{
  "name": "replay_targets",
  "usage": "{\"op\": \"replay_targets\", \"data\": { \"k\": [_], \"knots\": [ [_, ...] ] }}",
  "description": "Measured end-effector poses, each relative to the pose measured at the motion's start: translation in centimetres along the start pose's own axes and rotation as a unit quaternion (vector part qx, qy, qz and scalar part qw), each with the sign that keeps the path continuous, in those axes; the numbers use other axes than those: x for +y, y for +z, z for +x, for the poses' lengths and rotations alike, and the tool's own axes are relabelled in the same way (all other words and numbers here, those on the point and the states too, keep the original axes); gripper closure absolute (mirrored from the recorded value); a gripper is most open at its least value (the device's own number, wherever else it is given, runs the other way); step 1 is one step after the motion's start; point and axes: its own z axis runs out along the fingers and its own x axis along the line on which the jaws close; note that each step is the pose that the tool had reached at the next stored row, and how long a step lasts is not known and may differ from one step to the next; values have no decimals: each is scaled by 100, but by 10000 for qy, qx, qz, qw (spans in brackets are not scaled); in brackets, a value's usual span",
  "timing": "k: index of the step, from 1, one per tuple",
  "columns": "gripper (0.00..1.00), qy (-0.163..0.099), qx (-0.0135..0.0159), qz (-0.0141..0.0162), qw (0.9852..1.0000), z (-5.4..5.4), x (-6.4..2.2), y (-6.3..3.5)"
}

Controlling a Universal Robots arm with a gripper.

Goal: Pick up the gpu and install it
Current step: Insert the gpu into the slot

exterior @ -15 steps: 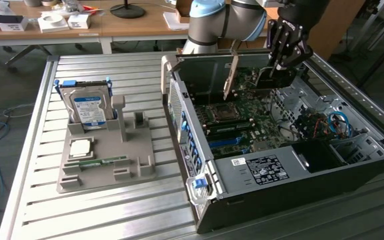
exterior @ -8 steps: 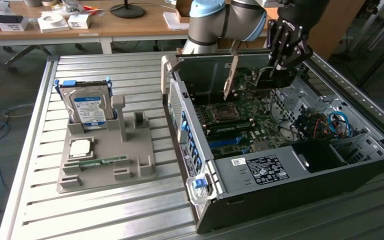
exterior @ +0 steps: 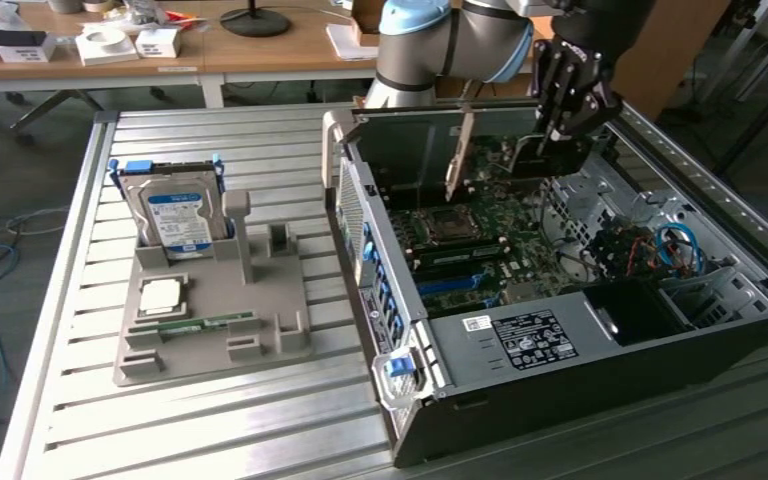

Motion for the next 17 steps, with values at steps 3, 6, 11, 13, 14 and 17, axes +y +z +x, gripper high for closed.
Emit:
{"op": "replay_targets", "data": {
  "k": [3,6,11,13,14,17],
  "knots": [
    [74,1,0,0,10000,2,27,0],
    [74,5,0,0,10000,4,55,1],
    [74,11,0,0,10000,5,66,1],
    [74,11,0,0,10000,5,66,0],
    [74,12,0,0,10000,5,69,1],
    [74,29,0,1,10000,7,85,0]
  ]
}}
